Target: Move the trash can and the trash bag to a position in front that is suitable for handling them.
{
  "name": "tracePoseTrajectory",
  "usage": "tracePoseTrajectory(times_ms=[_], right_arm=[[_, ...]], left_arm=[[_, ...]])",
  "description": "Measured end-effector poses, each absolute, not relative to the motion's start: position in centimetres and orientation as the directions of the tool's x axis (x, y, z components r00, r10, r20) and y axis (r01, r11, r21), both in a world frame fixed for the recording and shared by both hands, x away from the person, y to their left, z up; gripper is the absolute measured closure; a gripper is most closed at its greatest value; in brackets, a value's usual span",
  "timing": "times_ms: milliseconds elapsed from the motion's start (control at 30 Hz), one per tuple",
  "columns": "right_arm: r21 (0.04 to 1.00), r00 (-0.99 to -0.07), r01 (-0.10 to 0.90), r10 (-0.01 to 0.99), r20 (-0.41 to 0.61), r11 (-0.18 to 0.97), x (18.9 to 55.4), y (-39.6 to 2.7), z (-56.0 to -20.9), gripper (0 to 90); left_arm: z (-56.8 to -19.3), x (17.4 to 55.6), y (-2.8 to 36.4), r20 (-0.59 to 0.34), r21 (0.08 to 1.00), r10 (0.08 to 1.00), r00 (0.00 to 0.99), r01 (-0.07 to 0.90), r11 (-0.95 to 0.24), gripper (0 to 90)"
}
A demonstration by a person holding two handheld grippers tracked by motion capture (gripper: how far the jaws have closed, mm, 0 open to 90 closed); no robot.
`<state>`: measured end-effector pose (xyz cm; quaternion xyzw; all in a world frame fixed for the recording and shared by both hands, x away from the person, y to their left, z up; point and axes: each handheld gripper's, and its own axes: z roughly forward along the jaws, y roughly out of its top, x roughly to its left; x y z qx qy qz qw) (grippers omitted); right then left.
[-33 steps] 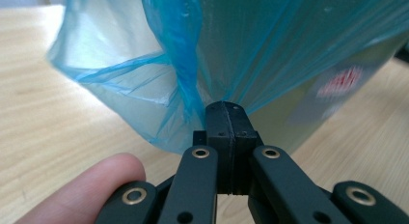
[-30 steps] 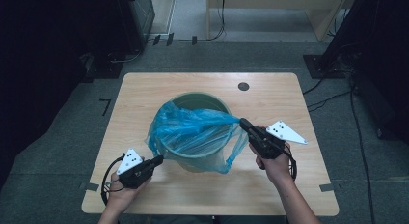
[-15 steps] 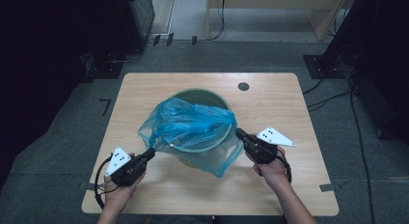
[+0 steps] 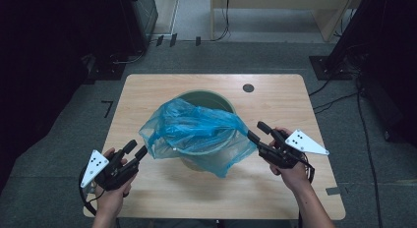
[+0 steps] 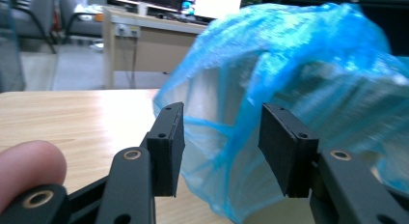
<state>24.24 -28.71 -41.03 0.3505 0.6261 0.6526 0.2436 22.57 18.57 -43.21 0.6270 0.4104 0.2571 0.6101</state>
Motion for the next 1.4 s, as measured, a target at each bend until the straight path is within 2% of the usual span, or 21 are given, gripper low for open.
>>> tracePoseTrajectory(times_ms=[133,233,333,433,500,567,633,667,733,833,900,1167,1400], right_arm=[[0.994,-0.652,0.080,0.751,0.105,-0.070,24.4,-27.5,-39.7,48.3],[0.998,-0.644,0.058,0.763,0.048,-0.014,24.9,-26.1,-39.1,48.2],[0.999,-0.650,0.053,0.759,0.035,0.000,25.4,-25.2,-38.6,49.7],[0.998,-0.675,0.050,0.738,0.010,0.031,25.8,-24.4,-38.4,54.5],[0.997,-0.680,0.052,0.734,-0.008,0.060,26.0,-24.0,-38.4,59.7],[0.995,-0.666,0.059,0.746,-0.024,0.085,26.3,-23.7,-38.6,71.8],[0.994,-0.653,0.067,0.757,-0.023,0.088,26.6,-23.6,-38.6,80.0],[0.994,-0.652,0.079,0.758,-0.008,0.078,26.7,-23.7,-38.6,83.9],[0.994,-0.651,0.088,0.759,0.008,0.065,26.9,-23.9,-38.5,87.6],[0.994,-0.645,0.096,0.764,0.021,0.054,27.3,-24.1,-38.4,90.0],[0.994,-0.638,0.099,0.770,0.025,0.050,27.5,-24.1,-38.3,90.0],[0.992,-0.589,0.125,0.807,0.048,0.032,28.9,-24.0,-38.1,90.0],[0.979,-0.508,0.203,0.854,0.111,-0.006,30.9,-24.4,-39.2,90.0]], left_arm=[[-42.5,23.4,17.7,-0.152,0.981,0.843,0.517,0.185,0.064,46.8],[-41.9,24.2,17.3,-0.164,0.982,0.849,0.502,0.163,0.093,45.3],[-41.3,24.9,17.4,-0.194,0.979,0.844,0.500,0.151,0.136,45.2],[-41.1,25.7,17.6,-0.207,0.977,0.834,0.512,0.157,0.146,44.9],[-41.2,26.7,17.5,-0.217,0.971,0.803,0.555,0.211,0.116,42.8],[-41.5,27.3,17.3,-0.213,0.967,0.793,0.570,0.238,0.089,40.7],[-41.6,27.9,17.0,-0.218,0.965,0.781,0.585,0.250,0.082,43.5],[-41.6,28.1,16.9,-0.225,0.963,0.778,0.586,0.253,0.088,47.7],[-41.4,28.3,16.6,-0.223,0.964,0.768,0.601,0.251,0.083,63.0],[-41.0,28.4,15.7,-0.151,0.974,0.789,0.595,0.225,0.016,82.8],[-40.6,28.6,15.3,-0.135,0.974,0.797,0.588,0.225,-0.001,89.2],[-39.2,30.2,14.9,-0.160,0.972,0.823,0.545,0.232,0.035,90.0],[-39.2,31.4,14.2,-0.168,0.967,0.828,0.534,0.251,0.034,90.0]])
